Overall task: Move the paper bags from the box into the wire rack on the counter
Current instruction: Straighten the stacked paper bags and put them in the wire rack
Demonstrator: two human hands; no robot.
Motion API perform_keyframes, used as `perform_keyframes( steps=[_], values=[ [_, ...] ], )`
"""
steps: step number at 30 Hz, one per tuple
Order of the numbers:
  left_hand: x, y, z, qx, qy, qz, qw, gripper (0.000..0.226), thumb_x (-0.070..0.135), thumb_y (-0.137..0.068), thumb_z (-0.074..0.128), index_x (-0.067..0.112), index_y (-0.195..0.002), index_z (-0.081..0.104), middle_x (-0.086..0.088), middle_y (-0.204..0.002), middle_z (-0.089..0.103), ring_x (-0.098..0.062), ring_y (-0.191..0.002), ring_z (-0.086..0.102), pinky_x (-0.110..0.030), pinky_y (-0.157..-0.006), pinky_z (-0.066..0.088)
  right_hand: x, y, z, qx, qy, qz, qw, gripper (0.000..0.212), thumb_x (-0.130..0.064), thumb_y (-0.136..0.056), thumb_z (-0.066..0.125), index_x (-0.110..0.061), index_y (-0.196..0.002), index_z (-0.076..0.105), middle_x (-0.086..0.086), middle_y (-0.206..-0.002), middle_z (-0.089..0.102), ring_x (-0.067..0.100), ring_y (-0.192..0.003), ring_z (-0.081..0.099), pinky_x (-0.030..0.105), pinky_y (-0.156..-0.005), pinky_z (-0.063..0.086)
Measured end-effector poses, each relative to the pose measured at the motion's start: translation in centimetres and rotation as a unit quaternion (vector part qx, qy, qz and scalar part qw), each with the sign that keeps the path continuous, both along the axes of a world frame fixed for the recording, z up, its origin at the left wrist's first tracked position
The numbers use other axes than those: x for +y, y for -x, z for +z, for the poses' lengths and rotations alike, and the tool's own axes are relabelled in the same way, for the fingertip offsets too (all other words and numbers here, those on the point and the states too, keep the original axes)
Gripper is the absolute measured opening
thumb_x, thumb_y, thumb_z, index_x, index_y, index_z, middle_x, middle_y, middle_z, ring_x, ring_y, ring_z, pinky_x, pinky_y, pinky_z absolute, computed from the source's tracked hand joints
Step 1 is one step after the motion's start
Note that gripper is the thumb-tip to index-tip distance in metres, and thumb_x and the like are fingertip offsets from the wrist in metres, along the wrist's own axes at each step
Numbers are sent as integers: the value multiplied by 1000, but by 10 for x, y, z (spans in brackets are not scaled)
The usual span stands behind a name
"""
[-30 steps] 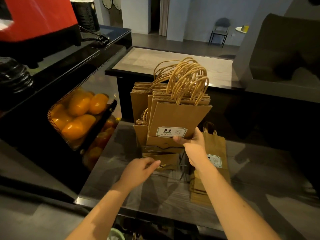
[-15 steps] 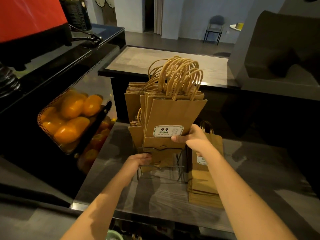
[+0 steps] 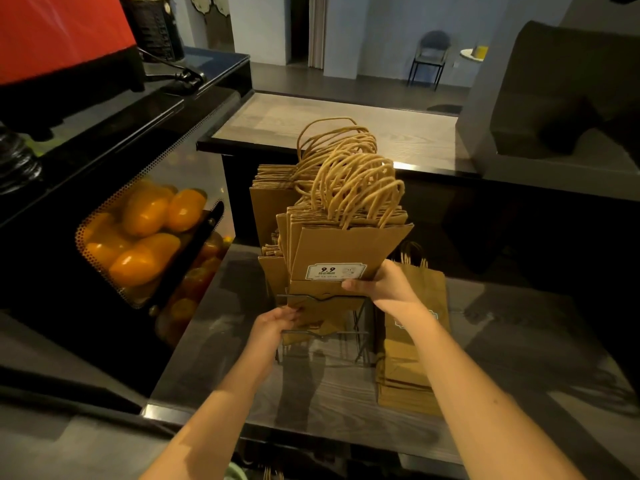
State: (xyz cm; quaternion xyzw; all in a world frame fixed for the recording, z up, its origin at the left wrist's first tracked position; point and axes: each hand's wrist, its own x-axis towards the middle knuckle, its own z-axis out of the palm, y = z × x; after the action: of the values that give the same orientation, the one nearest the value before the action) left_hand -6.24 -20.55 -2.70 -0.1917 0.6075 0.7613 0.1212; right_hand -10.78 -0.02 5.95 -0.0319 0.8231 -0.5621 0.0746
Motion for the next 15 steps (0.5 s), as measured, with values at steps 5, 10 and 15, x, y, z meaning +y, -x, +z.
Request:
perform_keyframes(
  steps=[5, 10, 15],
  values=[
    [5, -1, 2, -10, 11, 17, 1000, 43, -17, -84, 46, -6, -125, 55, -19, -122, 62, -30, -115, 58, -41, -103, 44, 8, 13, 9, -54, 27, 67, 996, 47, 2, -76, 76, -16, -116, 62, 7, -123, 66, 20, -116, 61, 43, -104, 46],
    [4, -2, 1, -12, 43, -8, 999, 38, -10, -86, 51, 0, -121, 60, -17, -115, 67, -30, -110, 62, -45, -103, 45, 6, 6, -4, -94, 75, 54, 991, 47, 10, -80, 68, -5, -123, 57, 5, -119, 64, 13, -101, 63, 22, -81, 56],
    [-1, 3, 16, -101, 160, -56, 980, 12, 7, -86, 63, 3, -96, 69, -14, -88, 70, -27, -82, 66, -37, -74, 54, 7, 8, -7, -83, 16, 81, 993, 45, 1, -81, 73, -20, -119, 60, -1, -119, 66, 14, -110, 61, 34, -94, 52]
  ],
)
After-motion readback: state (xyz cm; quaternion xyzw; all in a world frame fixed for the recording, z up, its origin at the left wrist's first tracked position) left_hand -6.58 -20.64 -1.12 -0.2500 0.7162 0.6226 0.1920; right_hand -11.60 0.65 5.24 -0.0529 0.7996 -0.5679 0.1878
